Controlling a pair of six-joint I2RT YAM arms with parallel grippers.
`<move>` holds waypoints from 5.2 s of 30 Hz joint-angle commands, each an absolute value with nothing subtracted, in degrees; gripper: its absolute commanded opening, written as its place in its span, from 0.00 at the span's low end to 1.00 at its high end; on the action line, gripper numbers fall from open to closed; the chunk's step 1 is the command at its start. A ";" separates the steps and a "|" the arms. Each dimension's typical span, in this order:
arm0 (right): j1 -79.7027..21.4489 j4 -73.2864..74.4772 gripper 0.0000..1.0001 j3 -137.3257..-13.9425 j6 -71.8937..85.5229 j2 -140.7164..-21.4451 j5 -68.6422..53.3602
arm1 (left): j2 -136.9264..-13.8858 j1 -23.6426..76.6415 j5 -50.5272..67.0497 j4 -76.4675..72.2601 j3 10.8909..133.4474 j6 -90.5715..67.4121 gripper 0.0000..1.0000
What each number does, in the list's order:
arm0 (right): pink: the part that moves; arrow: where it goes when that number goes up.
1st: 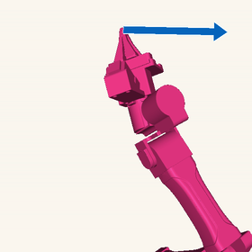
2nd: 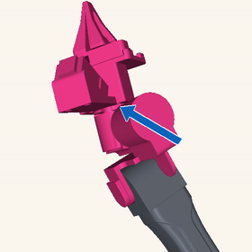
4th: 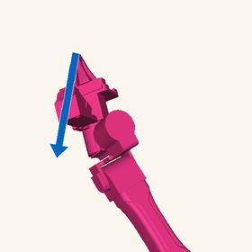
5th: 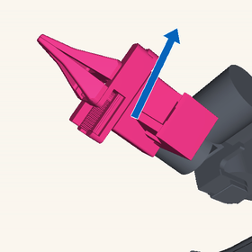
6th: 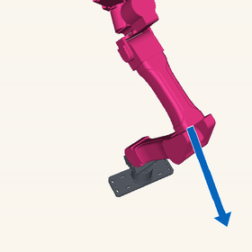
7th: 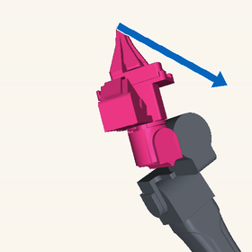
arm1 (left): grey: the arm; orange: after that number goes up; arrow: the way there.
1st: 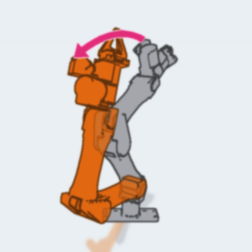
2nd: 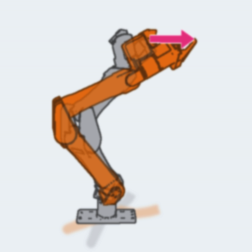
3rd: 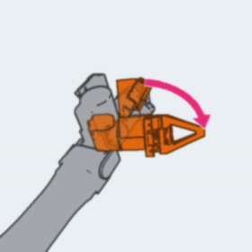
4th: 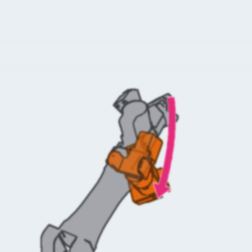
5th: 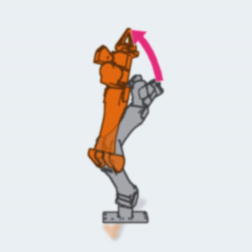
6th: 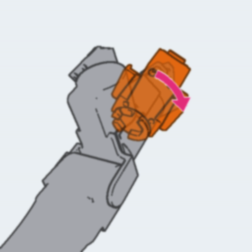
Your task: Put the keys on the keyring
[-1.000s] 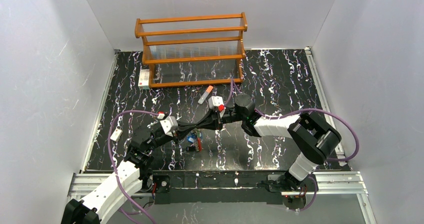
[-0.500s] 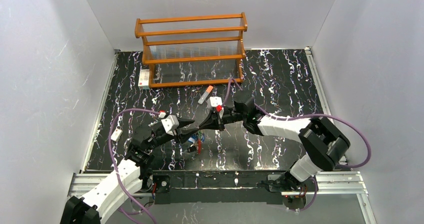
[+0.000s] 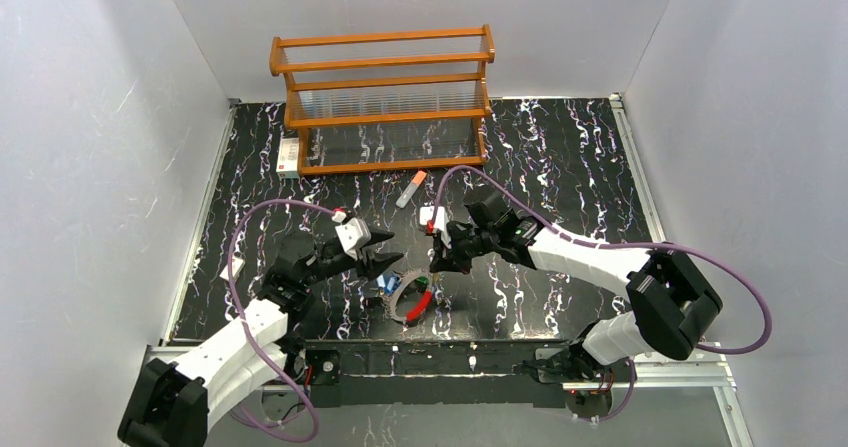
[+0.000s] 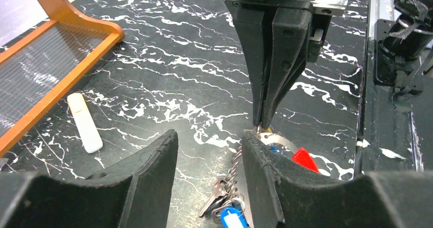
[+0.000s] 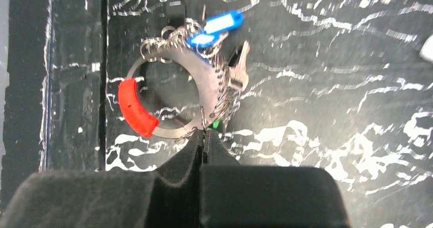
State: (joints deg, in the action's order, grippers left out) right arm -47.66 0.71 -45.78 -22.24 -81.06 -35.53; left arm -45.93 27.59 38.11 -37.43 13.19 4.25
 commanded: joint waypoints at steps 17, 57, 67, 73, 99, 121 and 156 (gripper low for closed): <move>-49.32 16.22 0.01 -51.45 -23.25 -80.59 -30.14 | -64.67 45.17 32.66 -41.97 17.01 15.16 0.38; -44.18 -0.29 0.68 -44.85 -17.65 -72.25 -37.71 | -67.15 50.02 21.66 -59.65 11.15 7.89 0.00; -40.63 -11.88 0.58 -39.16 -15.20 -68.47 -51.67 | -67.36 50.10 20.69 -78.03 5.49 2.27 0.00; -40.44 -14.76 0.44 -37.93 -14.06 -69.42 -53.96 | -67.25 50.10 20.78 -81.54 4.92 1.16 0.00; -40.10 -9.99 0.01 -36.83 -17.72 -71.96 -47.74 | -67.24 50.10 20.58 -81.56 5.01 1.20 0.00; -40.21 -15.53 0.15 -34.63 -15.24 -72.66 -49.28 | -67.32 50.16 20.78 -82.33 5.19 0.84 0.00; -40.21 -38.36 0.15 -31.12 -2.93 -74.98 -51.51 | -66.54 50.05 21.53 -82.35 5.07 0.50 0.00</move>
State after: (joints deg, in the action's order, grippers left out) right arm -40.47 -33.87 -29.47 -3.97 -74.96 -50.52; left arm -68.14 49.80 20.97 -78.41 5.06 0.40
